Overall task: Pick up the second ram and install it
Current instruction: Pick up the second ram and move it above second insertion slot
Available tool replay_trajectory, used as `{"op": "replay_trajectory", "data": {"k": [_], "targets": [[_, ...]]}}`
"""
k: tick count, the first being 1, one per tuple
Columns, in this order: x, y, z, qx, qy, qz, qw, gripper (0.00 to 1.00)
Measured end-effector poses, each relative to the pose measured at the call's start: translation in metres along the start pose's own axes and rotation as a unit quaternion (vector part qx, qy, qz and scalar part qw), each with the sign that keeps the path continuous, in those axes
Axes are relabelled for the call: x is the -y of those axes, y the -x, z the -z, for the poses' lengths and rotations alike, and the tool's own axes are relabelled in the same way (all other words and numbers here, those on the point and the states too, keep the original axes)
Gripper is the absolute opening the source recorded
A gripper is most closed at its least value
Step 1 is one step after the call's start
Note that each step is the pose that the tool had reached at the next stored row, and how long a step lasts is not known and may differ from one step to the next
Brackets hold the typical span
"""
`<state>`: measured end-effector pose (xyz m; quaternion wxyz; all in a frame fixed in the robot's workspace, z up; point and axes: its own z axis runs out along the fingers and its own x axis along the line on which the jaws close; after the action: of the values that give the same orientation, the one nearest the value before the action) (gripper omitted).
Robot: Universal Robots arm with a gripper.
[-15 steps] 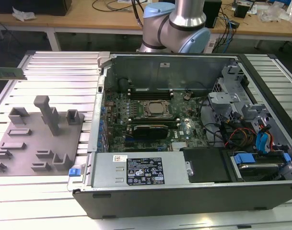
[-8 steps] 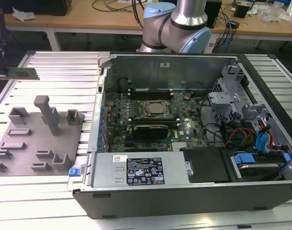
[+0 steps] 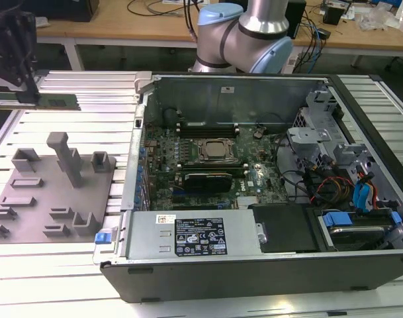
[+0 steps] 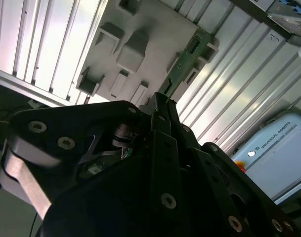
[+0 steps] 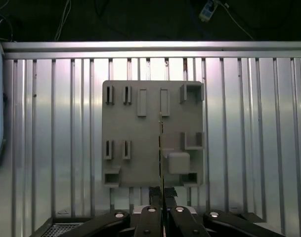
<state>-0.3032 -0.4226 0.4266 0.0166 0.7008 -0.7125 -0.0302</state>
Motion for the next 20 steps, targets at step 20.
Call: {"op": "replay_trajectory", "data": {"k": [20], "targets": [[0.0891, 0.0024, 0.0059, -0.0015, 0.0032, 0.000, 1.0000, 0.13]]}}
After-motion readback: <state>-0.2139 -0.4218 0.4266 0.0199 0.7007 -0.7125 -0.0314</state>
